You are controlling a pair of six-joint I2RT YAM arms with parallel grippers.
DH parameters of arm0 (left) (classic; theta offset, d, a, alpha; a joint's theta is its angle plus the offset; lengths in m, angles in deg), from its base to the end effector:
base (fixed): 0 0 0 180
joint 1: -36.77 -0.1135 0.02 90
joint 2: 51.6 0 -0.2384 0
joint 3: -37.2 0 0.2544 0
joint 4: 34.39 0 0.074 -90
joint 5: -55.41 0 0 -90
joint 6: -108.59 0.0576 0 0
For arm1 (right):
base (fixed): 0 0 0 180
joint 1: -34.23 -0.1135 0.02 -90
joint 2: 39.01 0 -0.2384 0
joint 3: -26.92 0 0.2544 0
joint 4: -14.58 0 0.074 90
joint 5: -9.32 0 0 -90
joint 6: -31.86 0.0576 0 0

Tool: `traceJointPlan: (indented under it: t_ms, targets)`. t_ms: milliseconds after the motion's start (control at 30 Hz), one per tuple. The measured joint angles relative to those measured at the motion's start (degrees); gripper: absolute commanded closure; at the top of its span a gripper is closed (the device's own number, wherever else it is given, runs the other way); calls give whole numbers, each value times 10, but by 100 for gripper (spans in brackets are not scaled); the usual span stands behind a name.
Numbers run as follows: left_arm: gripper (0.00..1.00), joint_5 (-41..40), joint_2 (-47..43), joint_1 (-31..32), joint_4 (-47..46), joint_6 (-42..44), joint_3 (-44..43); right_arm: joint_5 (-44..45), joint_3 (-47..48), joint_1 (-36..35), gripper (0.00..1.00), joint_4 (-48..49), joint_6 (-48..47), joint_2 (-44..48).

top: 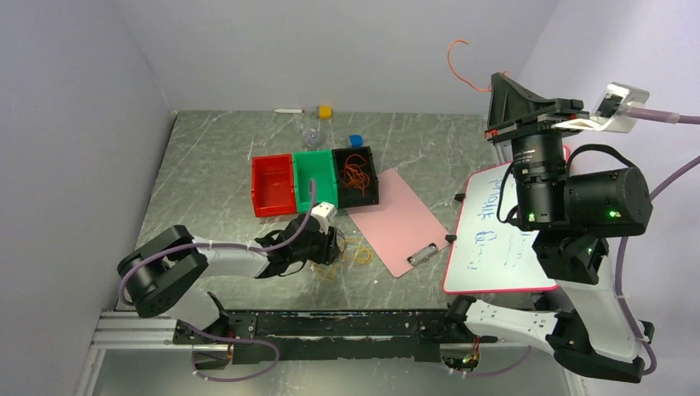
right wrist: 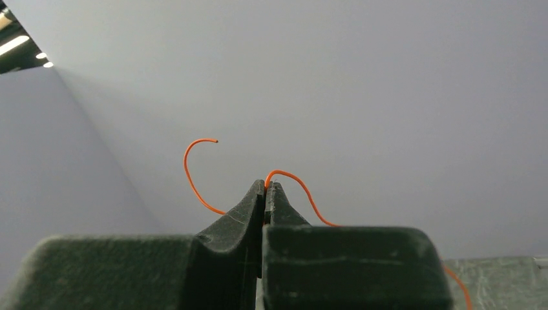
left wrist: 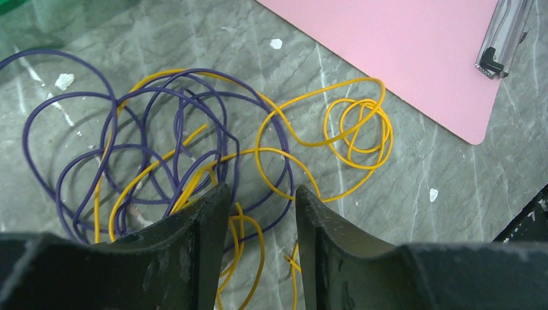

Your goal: Untangle the cables

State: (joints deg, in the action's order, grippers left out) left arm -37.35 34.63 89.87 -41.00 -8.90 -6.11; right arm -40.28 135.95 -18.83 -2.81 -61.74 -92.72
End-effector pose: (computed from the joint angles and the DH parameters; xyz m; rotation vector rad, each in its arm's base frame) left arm 0.1803 -0.2355 0.1003 0.4827 2.2503 -0.7110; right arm 0.0999 0.0708 0.5873 0.1647 1.0819 0.4565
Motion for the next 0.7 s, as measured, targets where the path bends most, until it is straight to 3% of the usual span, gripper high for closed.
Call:
traceJointPlan:
  t_ms: [433,700]
  targets:
    - [27,-57,-162,0,89,-10,-1,23,-31,0,100,-34,-6,-16]
    - [19,-96,-271,0,145,-1,-22,-7,-43,0,100,-57,8,-66]
